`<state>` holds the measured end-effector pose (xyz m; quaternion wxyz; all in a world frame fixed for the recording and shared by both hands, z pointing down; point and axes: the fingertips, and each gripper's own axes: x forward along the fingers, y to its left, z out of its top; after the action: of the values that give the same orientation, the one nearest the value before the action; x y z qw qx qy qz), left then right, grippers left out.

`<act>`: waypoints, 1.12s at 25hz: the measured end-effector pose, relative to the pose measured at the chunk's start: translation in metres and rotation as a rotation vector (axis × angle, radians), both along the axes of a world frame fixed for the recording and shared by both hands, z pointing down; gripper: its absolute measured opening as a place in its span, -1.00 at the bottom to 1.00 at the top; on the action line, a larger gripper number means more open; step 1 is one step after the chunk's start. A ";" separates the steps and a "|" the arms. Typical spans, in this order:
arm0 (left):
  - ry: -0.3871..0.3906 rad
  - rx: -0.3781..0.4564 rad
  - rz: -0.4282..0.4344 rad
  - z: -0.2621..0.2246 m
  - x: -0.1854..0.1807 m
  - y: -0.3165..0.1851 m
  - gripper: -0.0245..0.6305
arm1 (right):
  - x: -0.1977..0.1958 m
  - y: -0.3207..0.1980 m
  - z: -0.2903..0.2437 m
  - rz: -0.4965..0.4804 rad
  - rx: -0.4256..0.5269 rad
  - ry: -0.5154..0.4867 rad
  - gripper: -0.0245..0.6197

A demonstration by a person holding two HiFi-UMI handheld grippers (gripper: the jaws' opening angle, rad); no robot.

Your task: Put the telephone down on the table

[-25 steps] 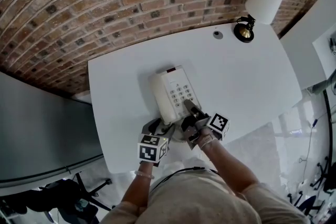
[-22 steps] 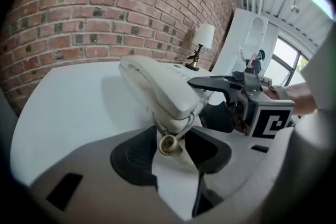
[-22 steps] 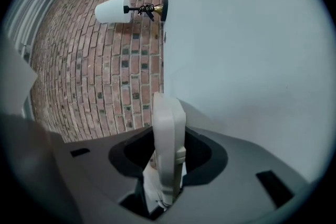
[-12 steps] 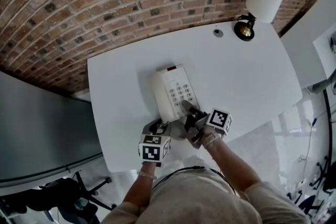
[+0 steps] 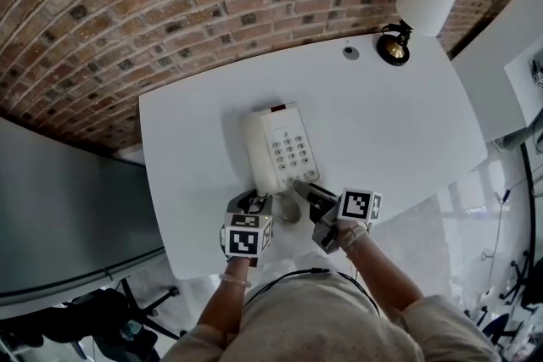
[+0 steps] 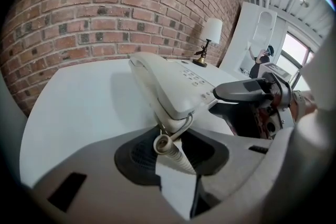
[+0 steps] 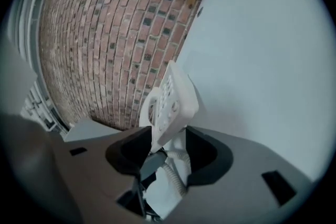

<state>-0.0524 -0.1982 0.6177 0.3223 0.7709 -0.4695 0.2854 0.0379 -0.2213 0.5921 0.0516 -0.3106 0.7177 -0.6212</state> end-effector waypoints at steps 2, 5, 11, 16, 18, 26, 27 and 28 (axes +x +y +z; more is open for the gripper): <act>-0.010 -0.007 0.007 0.002 -0.001 0.000 -0.54 | -0.004 0.008 0.002 -0.094 0.049 0.085 -0.30; -0.027 -0.017 0.025 0.006 -0.002 0.000 -0.55 | -0.012 0.016 0.006 -0.230 0.136 0.240 -0.38; -0.073 -0.045 0.074 0.013 -0.001 0.002 -0.56 | -0.021 0.023 0.021 -0.349 0.188 0.418 -0.63; -0.086 -0.078 0.099 0.016 -0.001 0.003 -0.56 | -0.019 0.021 0.029 -0.314 0.134 0.422 -0.78; -0.082 -0.083 0.095 0.018 -0.001 0.002 -0.57 | -0.018 0.020 0.032 -0.297 0.104 0.422 -0.85; -0.052 -0.153 0.111 0.021 -0.002 0.004 -0.56 | -0.016 0.017 0.043 -0.265 0.019 0.419 -0.89; -0.049 -0.154 0.110 0.021 -0.002 0.003 -0.56 | -0.016 0.017 0.043 -0.262 0.012 0.415 -0.89; -0.048 -0.153 0.111 0.021 -0.002 0.003 -0.56 | -0.016 0.017 0.044 -0.260 0.005 0.413 -0.90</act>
<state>-0.0549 -0.1948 0.6383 0.3528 0.7616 -0.4104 0.3563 0.0218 -0.2046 0.6360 -0.1757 -0.3358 0.7484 -0.5442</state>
